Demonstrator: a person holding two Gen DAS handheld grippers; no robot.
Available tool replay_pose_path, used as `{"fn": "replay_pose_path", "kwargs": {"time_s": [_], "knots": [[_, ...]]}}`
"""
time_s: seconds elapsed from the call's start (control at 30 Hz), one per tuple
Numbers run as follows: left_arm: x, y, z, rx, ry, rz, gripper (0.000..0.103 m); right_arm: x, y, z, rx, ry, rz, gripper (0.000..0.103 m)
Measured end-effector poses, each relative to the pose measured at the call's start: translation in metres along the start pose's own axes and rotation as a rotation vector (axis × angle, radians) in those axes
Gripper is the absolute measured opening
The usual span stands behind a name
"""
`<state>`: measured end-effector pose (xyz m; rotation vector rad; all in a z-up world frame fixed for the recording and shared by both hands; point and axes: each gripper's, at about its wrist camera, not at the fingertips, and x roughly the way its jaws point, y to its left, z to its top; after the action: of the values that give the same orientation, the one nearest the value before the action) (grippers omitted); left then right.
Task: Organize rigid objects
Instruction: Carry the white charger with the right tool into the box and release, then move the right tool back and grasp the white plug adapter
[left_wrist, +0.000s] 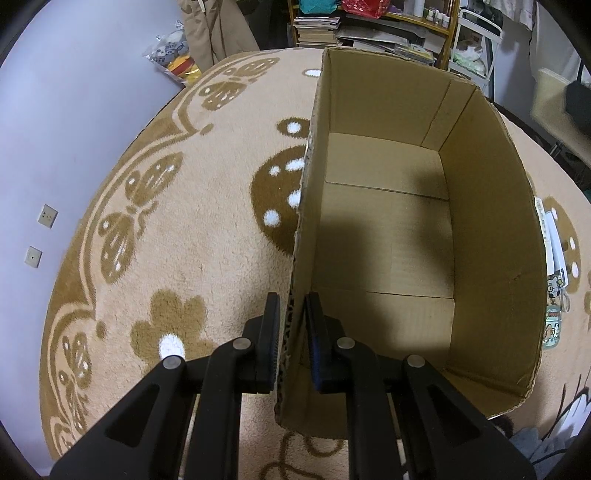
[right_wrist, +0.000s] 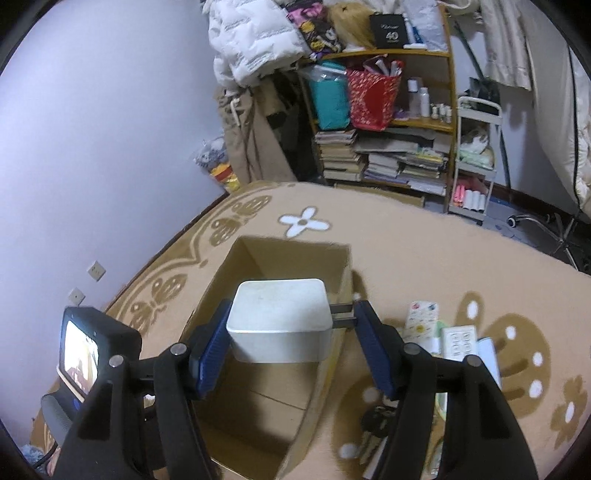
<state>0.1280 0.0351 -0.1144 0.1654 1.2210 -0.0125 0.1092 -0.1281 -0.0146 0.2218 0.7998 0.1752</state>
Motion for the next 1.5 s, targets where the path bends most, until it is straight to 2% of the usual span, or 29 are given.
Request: {"fn": "replay_pose_path", "kwargs": {"time_s": [0.27,0.57,0.67,1.07,1.33,1.5], "knots": [[0.002,0.000,0.001,0.000,0.005,-0.007,0.014,0.025,0.006,-0.012,-0.032,0.079,-0.004,0.070],[0.004,0.003,0.000,-0.014,0.004,-0.027,0.014,0.039,0.016,-0.026,-0.066,0.127,0.013,0.070],[0.003,0.003,0.000,-0.002,0.006,-0.035,0.012,0.042,0.017,-0.026,-0.063,0.153,-0.006,0.070],[0.003,0.002,-0.002,0.011,0.006,-0.026,0.012,0.022,0.027,-0.021,-0.137,0.116,-0.036,0.073],[0.003,0.004,-0.002,0.004,0.010,-0.022,0.013,0.008,0.019,-0.010,-0.116,0.083,-0.052,0.095],[0.003,0.003,-0.002,0.000,0.012,-0.025,0.013,-0.004,0.008,-0.003,-0.112,0.077,-0.084,0.097]]}}
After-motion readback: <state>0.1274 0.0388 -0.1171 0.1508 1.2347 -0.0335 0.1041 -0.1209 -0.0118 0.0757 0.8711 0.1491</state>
